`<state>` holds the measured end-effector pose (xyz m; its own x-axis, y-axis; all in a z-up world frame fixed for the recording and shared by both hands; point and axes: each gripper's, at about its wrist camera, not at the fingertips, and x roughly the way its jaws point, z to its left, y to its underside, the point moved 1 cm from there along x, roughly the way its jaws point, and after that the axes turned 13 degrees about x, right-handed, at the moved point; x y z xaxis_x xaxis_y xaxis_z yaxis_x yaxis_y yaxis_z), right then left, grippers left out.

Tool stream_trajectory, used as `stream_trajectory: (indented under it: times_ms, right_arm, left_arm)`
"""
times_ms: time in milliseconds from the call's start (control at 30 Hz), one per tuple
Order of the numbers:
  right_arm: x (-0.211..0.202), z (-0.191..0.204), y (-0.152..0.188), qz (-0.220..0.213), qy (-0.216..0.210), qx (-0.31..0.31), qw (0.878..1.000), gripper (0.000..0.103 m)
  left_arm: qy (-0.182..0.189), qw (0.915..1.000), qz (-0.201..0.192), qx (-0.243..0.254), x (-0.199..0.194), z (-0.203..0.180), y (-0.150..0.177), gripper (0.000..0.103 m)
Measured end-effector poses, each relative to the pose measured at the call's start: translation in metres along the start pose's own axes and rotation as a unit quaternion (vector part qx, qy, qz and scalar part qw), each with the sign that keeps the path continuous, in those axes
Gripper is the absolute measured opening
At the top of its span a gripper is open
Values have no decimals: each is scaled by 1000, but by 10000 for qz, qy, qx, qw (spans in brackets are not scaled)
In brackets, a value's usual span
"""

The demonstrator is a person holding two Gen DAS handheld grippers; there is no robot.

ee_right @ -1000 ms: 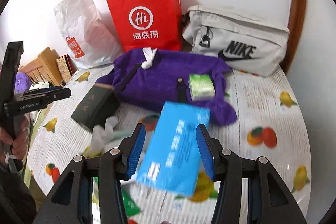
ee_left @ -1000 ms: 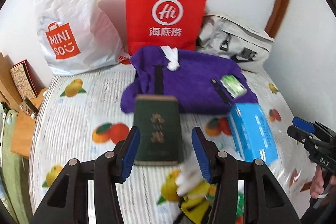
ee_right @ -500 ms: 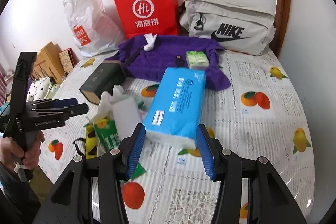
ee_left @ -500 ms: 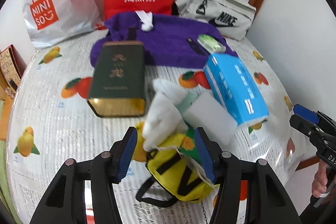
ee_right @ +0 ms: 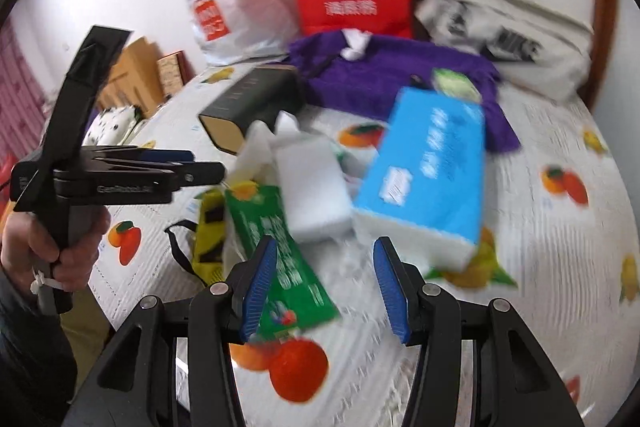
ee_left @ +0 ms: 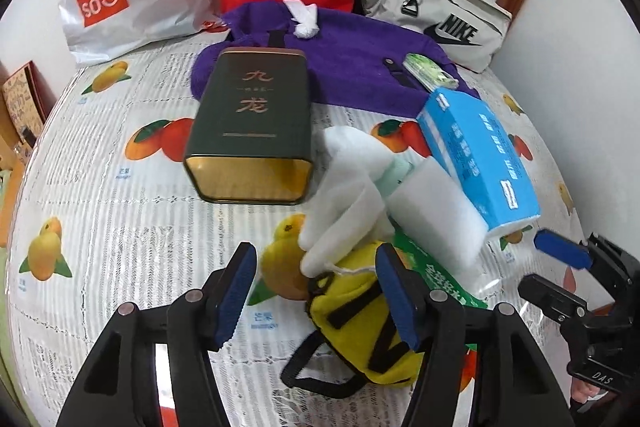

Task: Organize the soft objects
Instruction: 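Withdraw both tools from the towel back toward the remaining items, then grasp the white sponge block with the right tool while the left grasps the white gloves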

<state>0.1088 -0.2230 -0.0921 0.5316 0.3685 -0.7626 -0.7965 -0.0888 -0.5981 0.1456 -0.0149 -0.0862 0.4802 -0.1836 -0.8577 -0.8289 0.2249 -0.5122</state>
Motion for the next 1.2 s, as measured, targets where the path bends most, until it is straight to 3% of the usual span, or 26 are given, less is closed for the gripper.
stream_trajectory:
  times_ms: [300, 433, 567, 633, 833, 1033, 1200]
  right_arm:
    - [56, 34, -24, 291, 463, -903, 9944, 50]
    - [74, 37, -27, 432, 705, -1052, 9910, 57]
    - [85, 34, -30, 483, 888, -976, 9901, 56]
    - [85, 31, -32, 456, 898, -920, 9907, 46]
    - [59, 25, -36, 336, 342, -566, 9972, 37]
    - [22, 26, -24, 135, 153, -456, 9988, 36]
    - [-4, 19, -7, 111, 120, -267, 9995, 36]
  left_arm:
    - [-49, 9997, -47, -230, -2, 31, 7, 60]
    - [-22, 9995, -66, -304, 0, 42, 8, 60]
    - [27, 9993, -25, -370, 5, 48, 9, 60]
    - [35, 9993, -3, -367, 7, 49, 9, 60]
    - [74, 9994, -76, -320, 3, 42, 7, 60]
    - [515, 9983, -165, -207, 6, 23, -3, 60]
    - [606, 9981, -93, -65, 28, 4, -15, 64]
